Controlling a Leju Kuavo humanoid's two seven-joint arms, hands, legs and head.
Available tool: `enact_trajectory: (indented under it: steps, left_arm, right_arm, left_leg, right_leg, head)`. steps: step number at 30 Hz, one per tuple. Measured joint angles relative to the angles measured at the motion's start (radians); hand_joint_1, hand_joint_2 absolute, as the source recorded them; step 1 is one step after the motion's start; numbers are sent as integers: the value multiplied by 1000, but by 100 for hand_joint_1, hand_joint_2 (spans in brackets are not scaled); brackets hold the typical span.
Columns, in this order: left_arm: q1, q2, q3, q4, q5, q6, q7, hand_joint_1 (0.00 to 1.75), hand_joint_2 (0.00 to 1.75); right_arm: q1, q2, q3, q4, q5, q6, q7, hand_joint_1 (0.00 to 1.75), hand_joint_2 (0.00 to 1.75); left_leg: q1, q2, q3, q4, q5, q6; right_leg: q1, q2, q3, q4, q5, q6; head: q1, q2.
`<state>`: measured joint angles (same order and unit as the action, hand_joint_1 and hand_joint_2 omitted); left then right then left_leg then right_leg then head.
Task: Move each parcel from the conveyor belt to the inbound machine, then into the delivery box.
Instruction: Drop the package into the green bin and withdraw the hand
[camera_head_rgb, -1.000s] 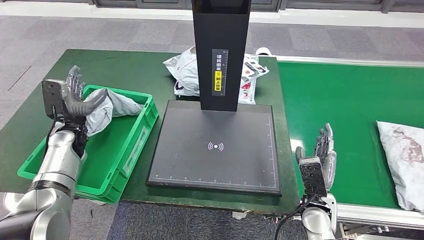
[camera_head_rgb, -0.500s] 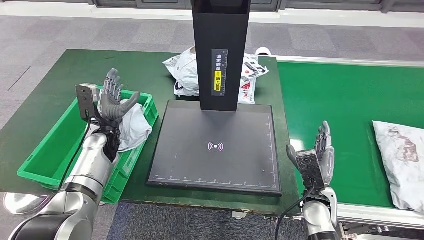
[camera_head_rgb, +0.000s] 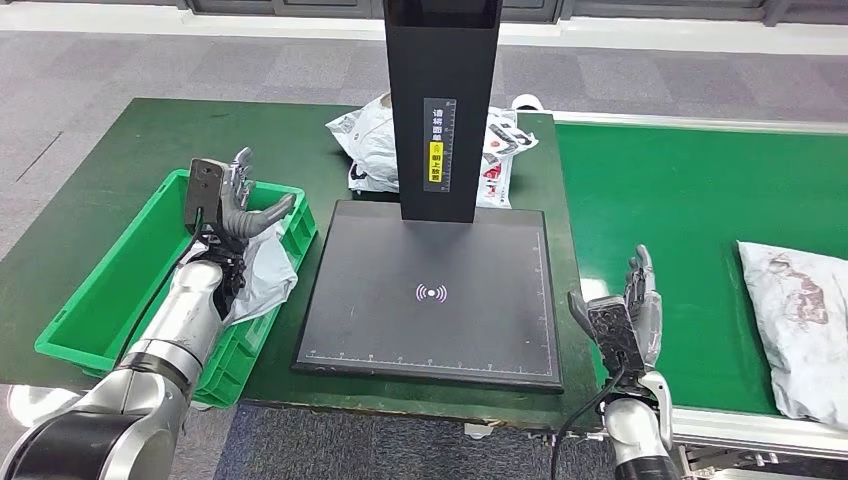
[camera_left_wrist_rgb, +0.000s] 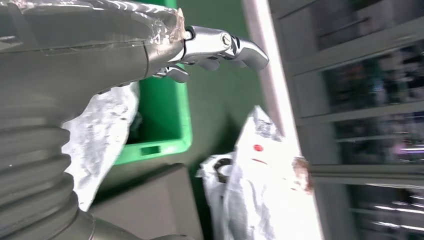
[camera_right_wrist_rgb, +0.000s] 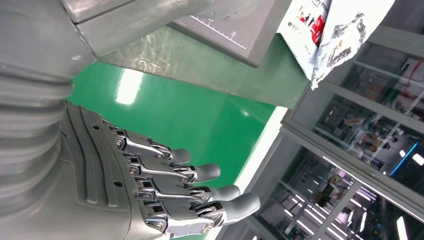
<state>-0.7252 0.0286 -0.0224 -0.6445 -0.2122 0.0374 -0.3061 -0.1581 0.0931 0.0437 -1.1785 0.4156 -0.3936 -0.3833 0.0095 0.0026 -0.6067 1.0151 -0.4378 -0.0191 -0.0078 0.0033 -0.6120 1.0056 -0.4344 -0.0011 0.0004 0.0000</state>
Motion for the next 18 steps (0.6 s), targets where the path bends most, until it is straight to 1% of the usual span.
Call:
enact_trajectory:
  steps: [3, 7, 10, 14, 18]
  left_arm:
    - [20, -8, -2, -27, 8, -6, -69, 0, 175]
    - [43, -37, -9, -78, 8, 36, -94, 0, 175]
    - [45, -64, -11, -121, 49, 66, -124, 0, 175]
    - [49, -117, -31, -207, 97, 104, -182, 0, 175]
    - [60, -184, -91, -282, 95, 146, -190, 0, 175]
  right_arm:
    - [0, 0, 0, 0, 5, 3, -8, 0, 175]
    - [-8, 0, 0, 1, 8, -1, -24, 0, 175]
    - [-15, 1, 0, 4, 10, -23, -47, 0, 175]
    - [-25, 4, 0, 10, 9, -52, -74, 0, 175]
    - [-45, 11, 0, 21, 19, -76, -82, 0, 175]
  left_leg:
    - [0, 0, 0, 0, 0, 0]
    - [0, -1, 0, 0, 0, 0]
    - [0, -2, -1, 0, 0, 0]
    - [0, -3, -1, 0, 0, 1]
    - [-1, -4, -1, 0, 0, 1]
  right_leg:
    - [-1, 0, 0, 0, 0, 0]
    - [-1, -1, 0, 0, 0, 0]
    - [-1, -2, 0, 0, 0, 0]
    - [-1, -2, 0, 0, 0, 0]
    - [-1, -3, 1, 0, 0, 0]
  head:
    - [0, 0]
    - [0, 0]
    - [0, 0]
    - [0, 0]
    - [0, 0]
